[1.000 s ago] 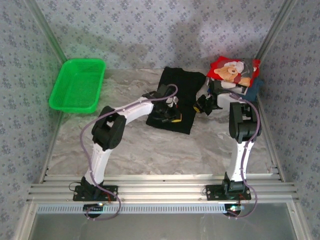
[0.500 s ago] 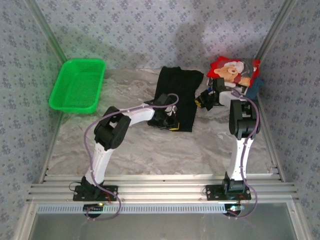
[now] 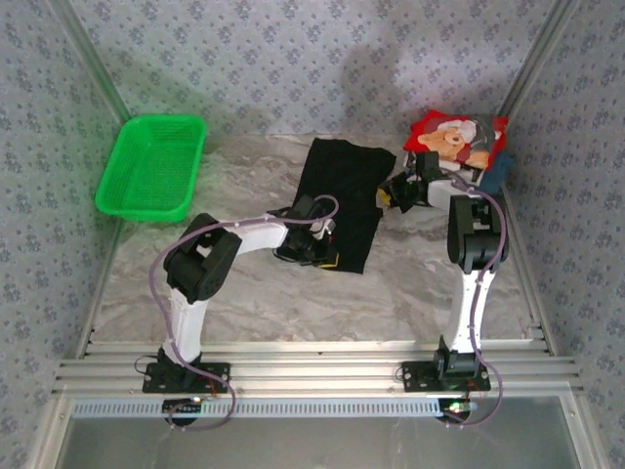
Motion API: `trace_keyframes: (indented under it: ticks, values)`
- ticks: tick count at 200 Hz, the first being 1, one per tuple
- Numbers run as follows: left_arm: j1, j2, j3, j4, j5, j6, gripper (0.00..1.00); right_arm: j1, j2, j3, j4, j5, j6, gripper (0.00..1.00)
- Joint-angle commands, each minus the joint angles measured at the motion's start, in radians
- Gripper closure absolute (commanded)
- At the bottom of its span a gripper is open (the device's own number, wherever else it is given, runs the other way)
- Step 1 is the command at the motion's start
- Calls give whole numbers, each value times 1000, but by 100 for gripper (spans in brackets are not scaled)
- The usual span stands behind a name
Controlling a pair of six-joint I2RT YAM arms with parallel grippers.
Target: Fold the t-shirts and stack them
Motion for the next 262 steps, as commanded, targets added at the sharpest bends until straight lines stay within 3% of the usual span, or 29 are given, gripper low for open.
trace_keyframes:
  ticks: [1,30,66,154,170,194,210,262]
  values:
    - [-5,32,-58,-183,-94,19,99,-51,-154,-101,-37,-42,19,74]
    - [-4,23,-63,-169,-81,14,99,-47,-242,-200,-91,-90,25,70]
    - [-5,-1,-76,-144,-70,8,100,-16,-234,-347,123,-109,142,66]
    - [-14,-17,-104,-130,-72,0,100,33,-128,-349,289,-95,236,65]
    - [-15,-21,-107,-129,-73,2,100,35,-117,-342,302,-92,242,71]
    - [-16,-19,-108,-132,-76,4,100,34,-102,-324,297,-98,244,92]
    - [-15,-17,-110,-139,-83,8,100,23,-111,-317,279,-99,237,99]
    - [-20,-12,-123,-204,-140,57,100,-19,-49,-111,46,-182,136,98]
